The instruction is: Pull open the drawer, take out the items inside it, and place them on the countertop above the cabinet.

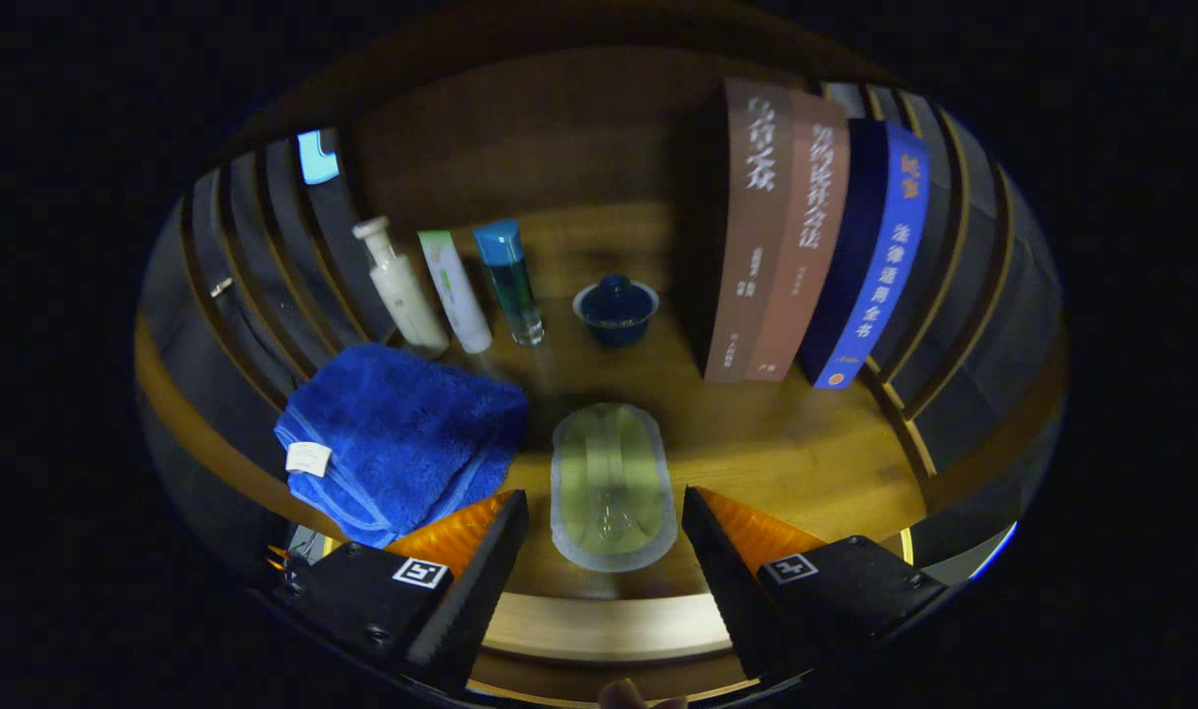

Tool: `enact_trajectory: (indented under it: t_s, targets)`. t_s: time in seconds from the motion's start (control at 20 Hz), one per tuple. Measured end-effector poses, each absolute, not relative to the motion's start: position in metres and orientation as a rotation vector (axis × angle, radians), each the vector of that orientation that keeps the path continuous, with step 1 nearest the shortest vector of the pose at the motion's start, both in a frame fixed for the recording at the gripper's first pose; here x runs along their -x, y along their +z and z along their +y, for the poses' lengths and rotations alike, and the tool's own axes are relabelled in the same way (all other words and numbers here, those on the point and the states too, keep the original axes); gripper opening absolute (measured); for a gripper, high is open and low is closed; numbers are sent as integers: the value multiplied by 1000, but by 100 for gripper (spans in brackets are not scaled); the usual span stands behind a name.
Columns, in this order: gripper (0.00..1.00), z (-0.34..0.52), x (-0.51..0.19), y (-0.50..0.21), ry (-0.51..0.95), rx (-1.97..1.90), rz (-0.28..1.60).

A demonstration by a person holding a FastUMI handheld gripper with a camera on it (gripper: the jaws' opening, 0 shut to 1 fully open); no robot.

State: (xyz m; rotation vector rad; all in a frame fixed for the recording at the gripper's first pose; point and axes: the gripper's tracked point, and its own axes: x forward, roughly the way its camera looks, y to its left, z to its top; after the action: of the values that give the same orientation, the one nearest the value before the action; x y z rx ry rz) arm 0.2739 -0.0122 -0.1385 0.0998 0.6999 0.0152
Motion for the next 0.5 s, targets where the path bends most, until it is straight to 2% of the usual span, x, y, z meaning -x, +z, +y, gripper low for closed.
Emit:
enact_trajectory:
  t_s: [0.5]
  targets:
    - [99,2,-160,3,121,-217,16]
